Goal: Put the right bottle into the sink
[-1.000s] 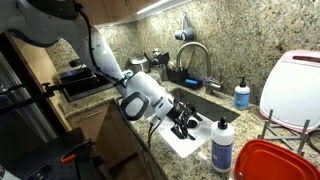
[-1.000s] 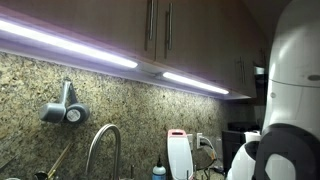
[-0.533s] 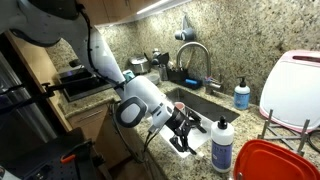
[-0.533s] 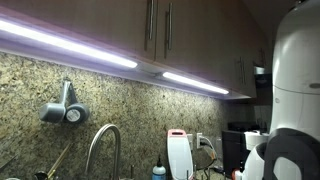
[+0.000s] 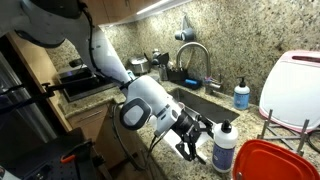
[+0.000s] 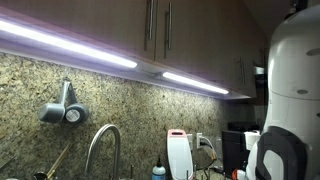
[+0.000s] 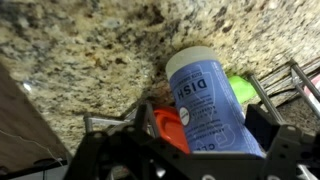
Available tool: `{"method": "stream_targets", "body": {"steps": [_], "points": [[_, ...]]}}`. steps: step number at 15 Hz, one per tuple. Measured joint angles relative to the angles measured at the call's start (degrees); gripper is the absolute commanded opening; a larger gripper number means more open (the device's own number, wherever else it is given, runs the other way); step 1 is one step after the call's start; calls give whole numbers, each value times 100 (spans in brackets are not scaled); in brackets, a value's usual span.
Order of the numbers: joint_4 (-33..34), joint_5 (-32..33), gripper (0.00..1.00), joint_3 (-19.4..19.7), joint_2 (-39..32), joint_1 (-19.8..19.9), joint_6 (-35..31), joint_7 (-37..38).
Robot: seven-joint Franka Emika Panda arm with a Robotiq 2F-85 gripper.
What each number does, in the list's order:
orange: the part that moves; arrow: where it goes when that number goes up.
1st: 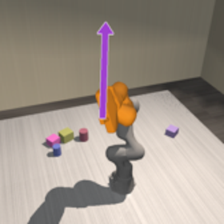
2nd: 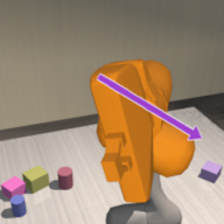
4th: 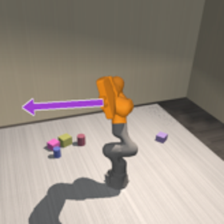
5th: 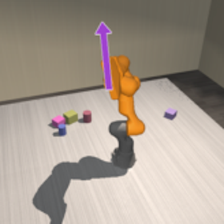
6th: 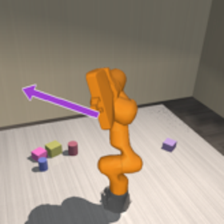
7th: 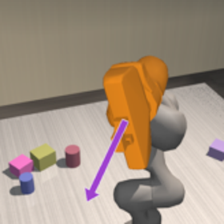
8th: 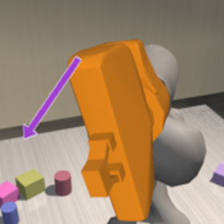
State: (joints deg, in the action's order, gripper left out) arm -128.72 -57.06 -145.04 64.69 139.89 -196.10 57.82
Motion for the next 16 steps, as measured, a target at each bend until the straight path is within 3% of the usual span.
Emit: {"method": "stream_targets", "body": {"steps": [16], "points": [[757, -142, 100, 502, 906, -67, 577, 67]]}}
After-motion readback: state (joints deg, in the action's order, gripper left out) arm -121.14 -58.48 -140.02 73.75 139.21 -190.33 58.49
